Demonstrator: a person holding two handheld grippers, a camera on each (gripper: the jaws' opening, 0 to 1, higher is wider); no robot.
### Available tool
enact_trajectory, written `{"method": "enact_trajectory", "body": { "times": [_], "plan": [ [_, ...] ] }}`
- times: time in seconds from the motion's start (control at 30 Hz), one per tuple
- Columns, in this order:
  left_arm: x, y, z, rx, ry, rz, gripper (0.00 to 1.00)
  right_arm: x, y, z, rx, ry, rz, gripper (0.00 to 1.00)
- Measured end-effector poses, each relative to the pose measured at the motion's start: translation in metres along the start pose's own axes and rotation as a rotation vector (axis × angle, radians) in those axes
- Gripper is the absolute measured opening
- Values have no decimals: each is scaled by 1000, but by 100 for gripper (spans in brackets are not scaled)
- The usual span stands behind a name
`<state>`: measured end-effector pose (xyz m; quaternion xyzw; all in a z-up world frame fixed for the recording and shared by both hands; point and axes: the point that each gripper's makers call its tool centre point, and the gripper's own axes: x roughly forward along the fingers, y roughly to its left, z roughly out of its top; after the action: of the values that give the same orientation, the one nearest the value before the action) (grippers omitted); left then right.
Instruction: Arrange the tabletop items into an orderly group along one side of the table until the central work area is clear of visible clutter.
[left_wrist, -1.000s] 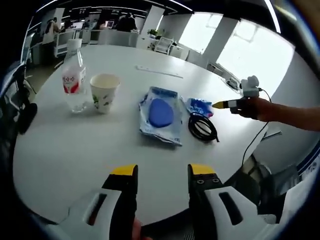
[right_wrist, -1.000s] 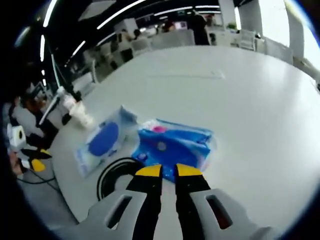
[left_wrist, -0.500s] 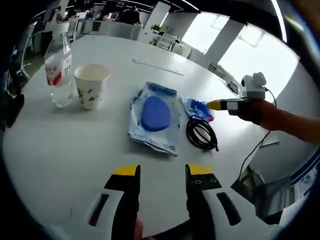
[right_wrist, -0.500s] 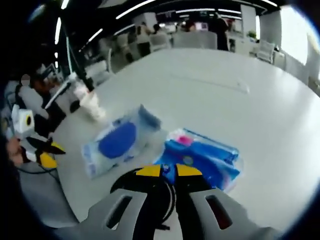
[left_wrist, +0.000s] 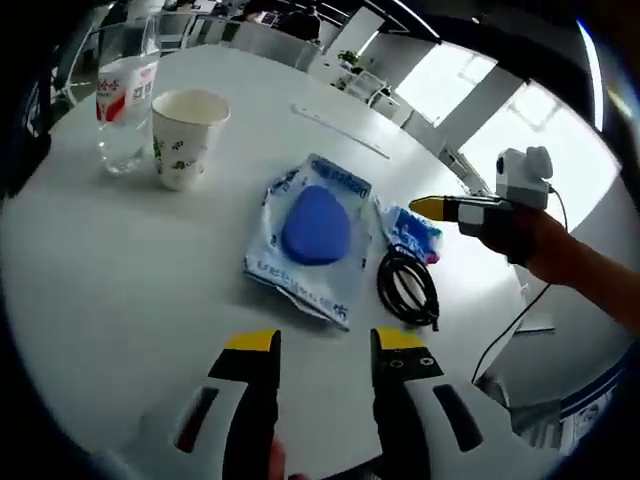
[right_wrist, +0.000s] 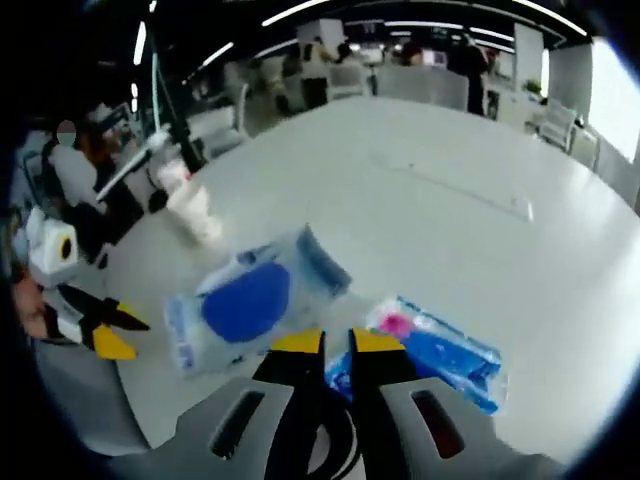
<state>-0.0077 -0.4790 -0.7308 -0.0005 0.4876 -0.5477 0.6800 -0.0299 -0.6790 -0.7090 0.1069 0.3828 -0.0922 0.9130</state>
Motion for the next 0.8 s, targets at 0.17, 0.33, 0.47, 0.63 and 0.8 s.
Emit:
{"method": "enact_trajectory", "body": {
  "times": [0.17, 0.33, 0.47, 0.63, 0.8],
  "plan": [
    [5, -1, -1, -6, 7, 8, 34, 13, 5, 11, -39, 9, 19, 11],
    [8, -5, -3, -67, 1, -3, 34, 23, 9, 16, -68, 20, 31, 13],
    [11, -4, -7, -67, 19, 27, 34, 31, 8, 18, -68, 23, 34, 14],
    [16, -5, -8, -99, 22, 30, 33, 41, 6, 18, -82, 49, 36, 18],
    [22, -8, -6, -117, 20, 26, 32, 51, 4, 16, -96, 84, 47, 20]
  ]
}}
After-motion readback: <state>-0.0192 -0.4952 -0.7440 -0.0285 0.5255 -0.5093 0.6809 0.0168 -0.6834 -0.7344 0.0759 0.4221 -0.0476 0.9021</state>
